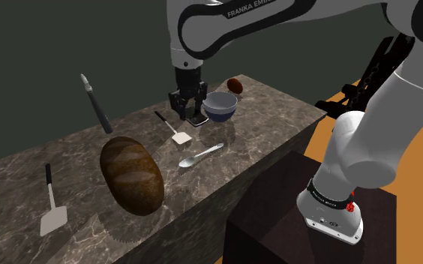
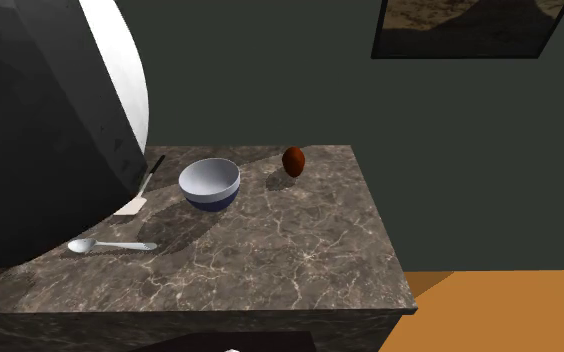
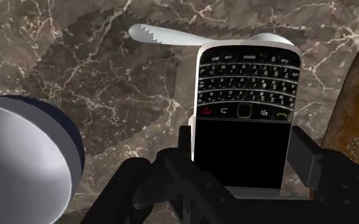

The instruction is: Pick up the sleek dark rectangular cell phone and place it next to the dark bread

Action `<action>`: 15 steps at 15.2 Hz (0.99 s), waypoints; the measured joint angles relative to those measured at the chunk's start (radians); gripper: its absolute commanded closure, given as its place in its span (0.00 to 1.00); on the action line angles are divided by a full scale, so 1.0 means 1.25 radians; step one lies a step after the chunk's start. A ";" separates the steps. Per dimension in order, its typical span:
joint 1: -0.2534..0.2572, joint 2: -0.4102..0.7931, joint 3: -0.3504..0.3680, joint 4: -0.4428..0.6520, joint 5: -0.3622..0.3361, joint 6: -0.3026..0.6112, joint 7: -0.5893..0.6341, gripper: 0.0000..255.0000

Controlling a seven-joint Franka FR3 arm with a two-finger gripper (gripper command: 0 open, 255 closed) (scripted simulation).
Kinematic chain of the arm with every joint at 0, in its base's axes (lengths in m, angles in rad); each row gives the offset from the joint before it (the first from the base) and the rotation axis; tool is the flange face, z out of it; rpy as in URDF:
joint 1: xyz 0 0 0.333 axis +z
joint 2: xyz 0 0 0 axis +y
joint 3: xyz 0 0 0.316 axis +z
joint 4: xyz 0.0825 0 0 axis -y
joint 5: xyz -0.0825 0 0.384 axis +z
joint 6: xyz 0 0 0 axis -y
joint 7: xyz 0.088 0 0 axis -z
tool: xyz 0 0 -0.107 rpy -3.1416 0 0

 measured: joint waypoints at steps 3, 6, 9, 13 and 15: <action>0.027 0.028 0.036 0.028 0.004 0.004 0.060 1.00; 0.051 0.066 0.066 0.072 0.004 0.001 0.116 1.00; 0.074 0.117 0.093 0.126 -0.001 0.002 0.168 1.00; 0.109 0.188 0.127 0.212 -0.015 -0.010 0.242 1.00; 0.129 0.218 0.142 0.256 -0.023 -0.022 0.279 1.00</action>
